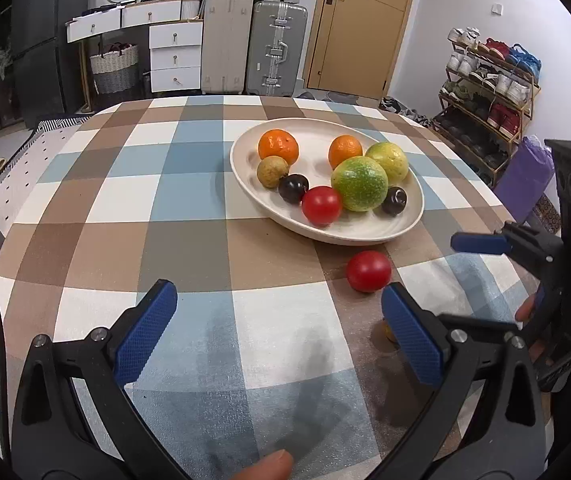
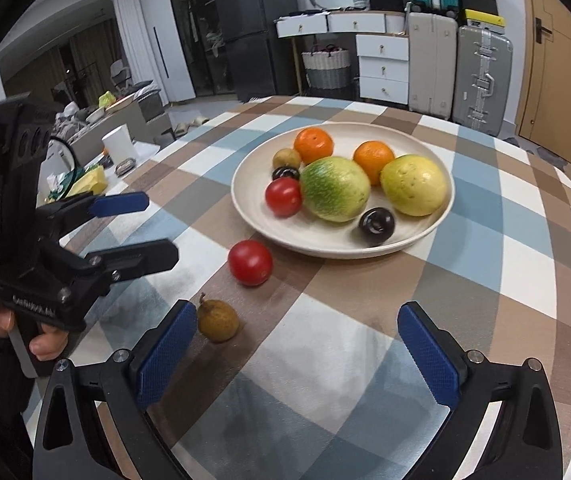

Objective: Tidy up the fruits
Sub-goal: 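Move the right tool to the small brown pear and grasp it, then grasp the red tomato with the left tool while the right tool holds the pear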

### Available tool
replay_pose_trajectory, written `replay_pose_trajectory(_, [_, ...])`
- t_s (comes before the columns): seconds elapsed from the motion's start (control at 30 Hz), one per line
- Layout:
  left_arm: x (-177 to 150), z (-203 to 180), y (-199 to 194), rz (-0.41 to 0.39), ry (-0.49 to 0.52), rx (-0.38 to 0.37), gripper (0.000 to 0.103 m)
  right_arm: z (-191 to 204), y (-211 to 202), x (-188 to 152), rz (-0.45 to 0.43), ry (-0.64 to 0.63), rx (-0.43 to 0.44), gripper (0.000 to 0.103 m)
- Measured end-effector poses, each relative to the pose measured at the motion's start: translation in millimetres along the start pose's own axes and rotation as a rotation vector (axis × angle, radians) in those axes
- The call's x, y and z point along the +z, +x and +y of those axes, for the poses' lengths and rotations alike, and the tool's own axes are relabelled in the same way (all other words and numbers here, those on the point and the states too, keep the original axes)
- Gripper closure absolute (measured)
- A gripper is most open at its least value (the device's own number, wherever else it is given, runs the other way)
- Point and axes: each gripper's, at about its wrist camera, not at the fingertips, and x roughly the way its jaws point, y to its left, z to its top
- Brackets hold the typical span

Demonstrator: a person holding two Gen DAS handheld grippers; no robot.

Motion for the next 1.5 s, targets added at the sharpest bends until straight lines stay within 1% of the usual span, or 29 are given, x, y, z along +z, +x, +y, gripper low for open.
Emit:
replay_pose_trajectory(0.1, [0.4, 1.5, 0.7, -0.001, -0.004, 0.001, 0.001, 6.9, 3.9, -1.3, 0.022, -0.027, 0.017, 0.001])
replay_pose_trajectory(0.27, [-0.4, -0.2, 3.5, 0.008, 0.004, 0.006, 0.001, 19.9, 9.5, -3.3, 0.049, -0.071, 0.043, 0.017])
replay_pose_trajectory(0.33, [-0.8, -1.8, 4.7, 0.012, 0.011, 0.009, 0.001, 23.9, 12.3, -4.1, 0.056, -0.085, 0.057, 0.019])
replay_pose_trajectory(0.4, [-1.0, -3.2, 4.5, 0.010, 0.017, 0.008, 0.001, 28.2, 14.4, -4.4, 0.060, -0.103, 0.065, 0.023])
replay_pose_trajectory(0.43, [-1.3, -3.9, 4.8, 0.010, 0.018, 0.007, 0.001, 30.2, 15.4, -4.8, 0.063, -0.112, 0.069, 0.027])
replay_pose_trajectory(0.53, [-1.6, -4.7, 6.2, 0.015, 0.019, 0.008, 0.001, 36.5, 18.0, -6.1, 0.071, -0.143, 0.071, 0.033])
replay_pose_trajectory(0.57, [-1.6, -5.0, 6.8, 0.017, 0.020, 0.008, 0.001, 38.3, 18.7, -6.3, 0.073, -0.154, 0.067, 0.038])
replay_pose_trajectory(0.67, [-2.2, -5.8, 9.2, 0.025, 0.024, 0.010, 0.001, 41.5, 19.4, -6.6, 0.075, -0.175, 0.061, 0.045])
replay_pose_trajectory(0.7, [-2.5, -6.0, 9.8, 0.028, 0.025, 0.011, 0.001, 41.0, 18.9, -6.8, 0.074, -0.175, 0.061, 0.046])
replay_pose_trajectory(0.83, [-2.5, -6.6, 11.3, 0.032, 0.025, 0.010, 0.001, 40.1, 17.8, -6.0, 0.065, -0.175, 0.071, 0.060])
replay_pose_trajectory(1.03, [-2.6, -5.4, 13.4, 0.039, 0.016, 0.006, 0.001, 41.9, 16.3, -5.7, 0.058, -0.185, 0.091, 0.063])
replay_pose_trajectory(1.1, [-2.6, -5.3, 14.3, 0.043, 0.014, 0.006, 0.001, 42.4, 15.9, -5.8, 0.056, -0.186, 0.091, 0.070])
replay_pose_trajectory(1.13, [-2.8, -4.5, 14.2, 0.044, 0.013, 0.005, 0.001, 42.3, 15.5, -6.0, 0.054, -0.185, 0.091, 0.075])
replay_pose_trajectory(1.27, [-2.6, -3.9, 14.3, 0.043, 0.014, 0.005, 0.001, 42.0, 13.0, -6.1, 0.042, -0.184, 0.100, 0.076])
replay_pose_trajectory(1.33, [-2.7, -3.8, 14.5, 0.045, 0.011, 0.005, 0.001, 39.4, 11.0, -6.1, 0.033, -0.180, 0.089, 0.076])
replay_pose_trajectory(1.43, [-2.8, -2.8, 16.4, 0.056, 0.005, -0.004, 0.001, 28.6, 5.1, -3.6, 0.006, -0.145, 0.070, 0.076])
replay_pose_trajectory(1.5, [-2.9, -4.0, 17.5, 0.061, 0.009, -0.006, 0.001, 17.6, -1.5, -0.8, -0.034, -0.103, 0.047, 0.076])
